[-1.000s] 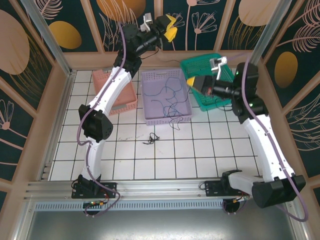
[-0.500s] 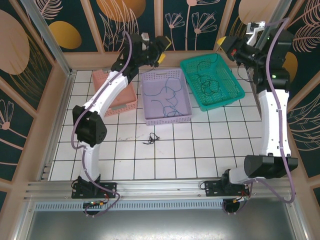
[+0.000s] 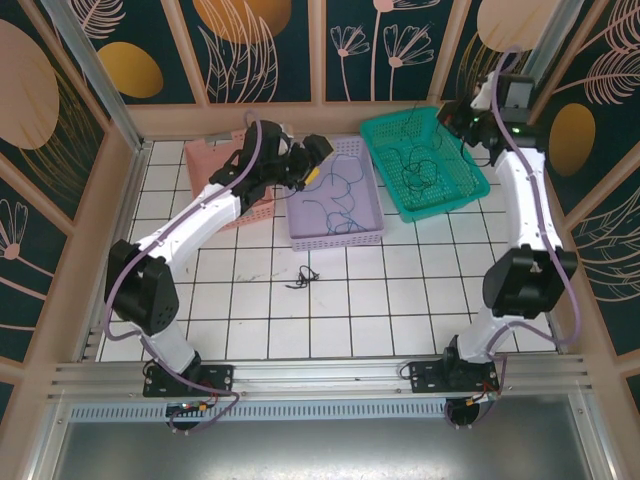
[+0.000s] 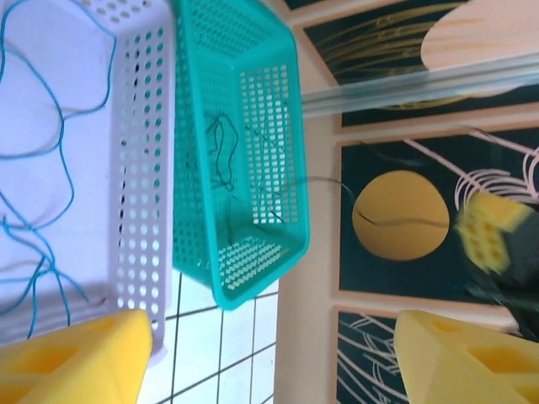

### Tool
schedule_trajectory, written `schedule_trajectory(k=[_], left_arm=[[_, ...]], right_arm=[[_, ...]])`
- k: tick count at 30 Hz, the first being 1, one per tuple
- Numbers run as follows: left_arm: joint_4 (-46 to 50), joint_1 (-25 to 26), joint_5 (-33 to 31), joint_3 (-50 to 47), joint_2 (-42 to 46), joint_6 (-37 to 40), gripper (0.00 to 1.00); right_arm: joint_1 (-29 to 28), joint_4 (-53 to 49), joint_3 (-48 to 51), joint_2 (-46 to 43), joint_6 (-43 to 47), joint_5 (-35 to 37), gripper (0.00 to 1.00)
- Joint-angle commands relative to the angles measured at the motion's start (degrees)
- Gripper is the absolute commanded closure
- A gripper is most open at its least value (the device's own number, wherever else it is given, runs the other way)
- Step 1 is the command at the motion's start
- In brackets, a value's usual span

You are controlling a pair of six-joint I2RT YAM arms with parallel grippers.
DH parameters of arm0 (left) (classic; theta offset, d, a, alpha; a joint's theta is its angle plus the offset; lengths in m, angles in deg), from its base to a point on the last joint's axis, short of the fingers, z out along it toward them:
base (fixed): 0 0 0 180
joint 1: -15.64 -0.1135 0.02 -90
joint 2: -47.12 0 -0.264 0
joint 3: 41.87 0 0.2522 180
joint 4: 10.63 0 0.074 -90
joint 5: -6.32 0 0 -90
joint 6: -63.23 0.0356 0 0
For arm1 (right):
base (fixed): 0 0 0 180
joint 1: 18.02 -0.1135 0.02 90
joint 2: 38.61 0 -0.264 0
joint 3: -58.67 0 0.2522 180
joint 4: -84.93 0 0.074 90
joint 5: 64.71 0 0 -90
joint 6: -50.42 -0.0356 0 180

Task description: Untangle the cables

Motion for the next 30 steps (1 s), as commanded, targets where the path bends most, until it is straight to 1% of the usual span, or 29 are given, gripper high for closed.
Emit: schedule_trajectory(k=[1, 3, 4, 6, 8, 10, 13, 17, 19, 20, 21, 23, 24, 26, 28, 30], left_arm=[[-2.0, 0.6, -0.9, -3.3, 4.0, 0.4, 0.25], [0.1, 0.7, -1.5, -4.6, 5.5, 1.5, 0.25], [1.3, 0.6, -2.0, -5.2, 6.2, 2.3, 0.24], [5.4, 0.6, -4.0, -6.0, 8.1, 4.3, 0.25], [10.9, 0.7, -6.9, -7.2, 9.7, 5.5, 0.25], [16.6, 0.5, -9.8, -9.8, 11.5, 5.2, 0.27], [19.7, 0.4, -12.4, -18.0, 15.8, 2.1, 0.31], [18.8, -0.7, -10.7, -30.2, 21.4, -1.7, 0.38], [17.4, -0.7, -8.3, -34.5, 22.5, -0.8, 0.46], [15.8, -0.7, -6.5, -36.7, 22.5, 1.4, 0.53], [14.8, -0.6, -4.7, -38.2, 22.3, 3.6, 0.56], [12.3, 0.3, -0.7, -41.5, 21.3, 11.0, 0.56], [11.9, 0.9, -0.2, -42.3, 20.9, 14.5, 0.55], [12.8, 2.5, -1.2, -43.1, 20.2, 21.3, 0.54], [13.7, 3.2, -2.7, -42.8, 19.0, 23.3, 0.52], [13.8, 3.5, -2.9, -41.9, 17.7, 21.4, 0.48]], right_arm=[[0.3, 2.6, 3.4, 6.4, 1.9, 1.6, 1.0], [0.3, 2.8, 3.0, 10.7, 1.1, 2.3, 0.98], [0.3, 2.7, 2.5, 12.4, 0.6, 2.4, 0.91], [0.3, 1.8, 0.3, 14.8, -0.5, 2.8, 0.74], [-0.5, 1.8, -0.6, 14.2, -1.0, 4.5, 0.63], [-1.5, 2.0, -0.3, 11.6, -1.6, 7.6, 0.57], [-3.1, 3.6, 4.5, 4.3, -4.0, 12.1, 0.54], [-8.1, 8.2, 19.0, -10.8, -7.5, 19.4, 0.51], [-11.7, 9.2, 26.9, -18.0, -9.3, 21.9, 0.51], [-13.7, 9.6, 31.1, -21.7, -10.8, 22.2, 0.51], [-15.1, 10.1, 35.0, -24.5, -12.3, 22.1, 0.51], [-18.5, 12.4, 44.4, -31.6, -15.6, 19.2, 0.51], [-19.8, 13.4, 47.7, -34.1, -16.8, 17.7, 0.52], [-23.8, 13.6, 53.4, -38.6, -19.2, 16.3, 0.51], [-26.7, 11.3, 55.4, -40.1, -20.9, 16.6, 0.52], [-29.1, 9.3, 56.7, -40.9, -23.7, 16.8, 0.52]])
